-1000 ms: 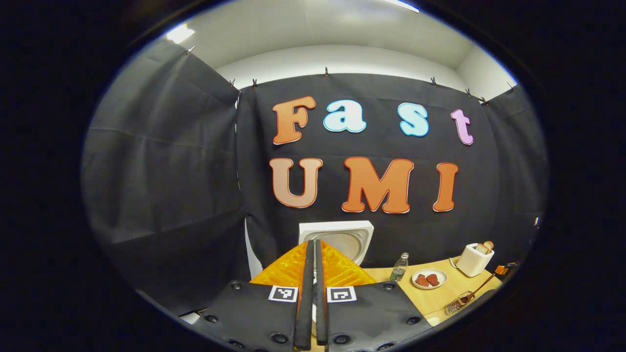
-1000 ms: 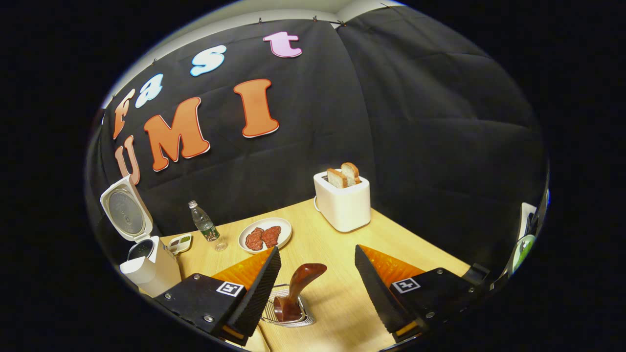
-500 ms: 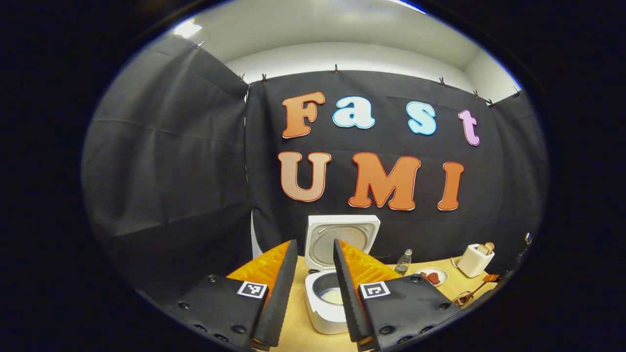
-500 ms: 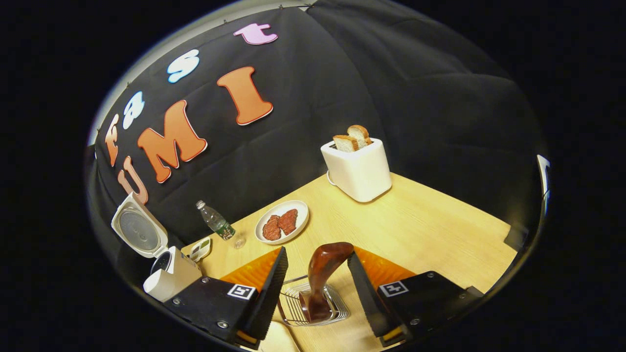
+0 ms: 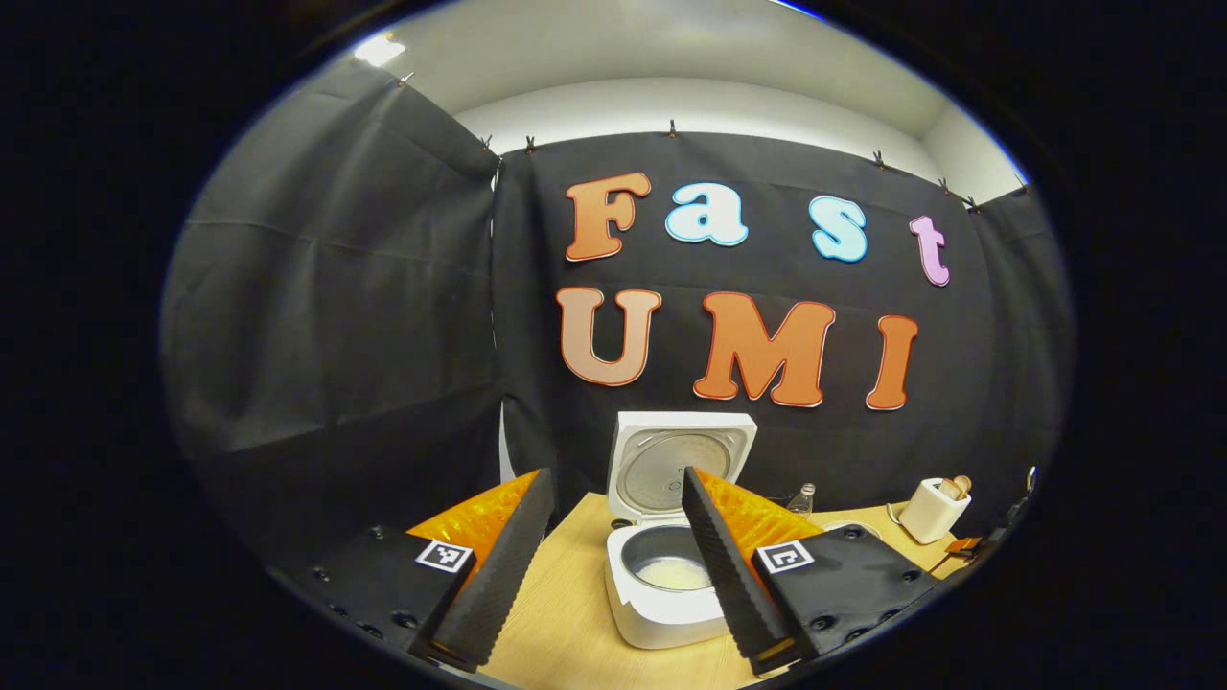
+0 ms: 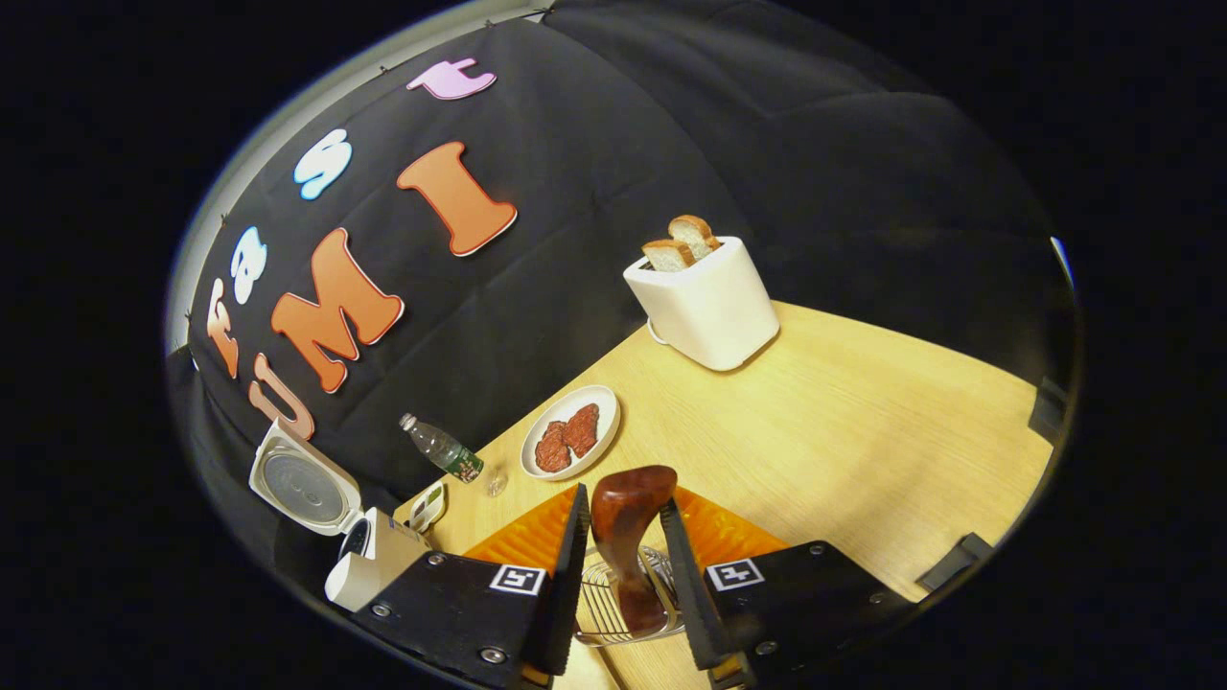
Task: Close the left gripper, press the button to open the rice cooker; take a wooden spoon from the chopstick holder with the right hand, scoop a spoonful of rice and pour it into the rice cooker, then put the wooden spoon back into the chopstick holder.
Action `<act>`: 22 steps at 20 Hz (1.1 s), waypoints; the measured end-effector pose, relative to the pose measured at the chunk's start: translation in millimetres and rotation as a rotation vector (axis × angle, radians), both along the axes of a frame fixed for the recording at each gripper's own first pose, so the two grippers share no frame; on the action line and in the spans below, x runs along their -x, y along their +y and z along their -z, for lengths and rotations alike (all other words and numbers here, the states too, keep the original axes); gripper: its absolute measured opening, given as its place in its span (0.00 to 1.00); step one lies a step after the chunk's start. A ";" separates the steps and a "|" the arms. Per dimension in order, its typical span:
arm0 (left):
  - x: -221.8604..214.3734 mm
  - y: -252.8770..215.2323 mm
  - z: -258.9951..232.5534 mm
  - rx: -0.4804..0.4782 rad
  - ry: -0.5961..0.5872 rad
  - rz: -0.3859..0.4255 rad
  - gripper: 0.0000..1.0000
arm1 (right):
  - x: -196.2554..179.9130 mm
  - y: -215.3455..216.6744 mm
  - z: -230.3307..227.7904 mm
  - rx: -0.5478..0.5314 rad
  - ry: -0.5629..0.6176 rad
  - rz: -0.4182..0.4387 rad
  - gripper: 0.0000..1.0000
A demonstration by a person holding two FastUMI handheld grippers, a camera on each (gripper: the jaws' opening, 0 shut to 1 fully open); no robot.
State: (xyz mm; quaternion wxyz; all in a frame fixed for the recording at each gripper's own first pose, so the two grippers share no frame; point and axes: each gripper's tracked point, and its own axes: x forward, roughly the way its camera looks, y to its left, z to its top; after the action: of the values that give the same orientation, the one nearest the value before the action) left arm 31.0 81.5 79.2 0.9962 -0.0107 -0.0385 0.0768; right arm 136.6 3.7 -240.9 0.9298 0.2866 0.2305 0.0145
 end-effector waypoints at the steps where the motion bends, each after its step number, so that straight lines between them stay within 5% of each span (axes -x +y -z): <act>1: -0.2 -0.5 -0.7 -0.003 -0.002 0.000 0.92 | -1.5 1.5 0.4 -0.059 -0.005 0.008 0.47; 4: 0.1 -1.8 1.9 -0.017 0.008 0.000 0.92 | -5.4 -2.0 1.1 -0.122 -0.033 0.048 0.42; 7: -0.1 -6.0 3.6 -0.034 0.016 0.008 0.92 | -4.9 2.3 0.2 -0.108 -0.044 0.035 0.25; 11: -1.8 -5.3 3.1 -0.037 0.014 0.012 0.92 | -0.8 6.6 -6.1 -0.046 -0.065 0.024 0.17; 22: -0.6 2.5 -8.6 -0.008 -0.020 0.036 0.92 | 25.4 30.2 -109.2 0.086 -0.226 -0.048 0.13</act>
State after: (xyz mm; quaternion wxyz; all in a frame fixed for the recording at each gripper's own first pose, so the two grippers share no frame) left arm 31.6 84.1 87.9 0.9971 -0.0080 -0.0485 0.0586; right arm 111.2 33.9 -131.8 0.9607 0.2371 0.1314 0.0591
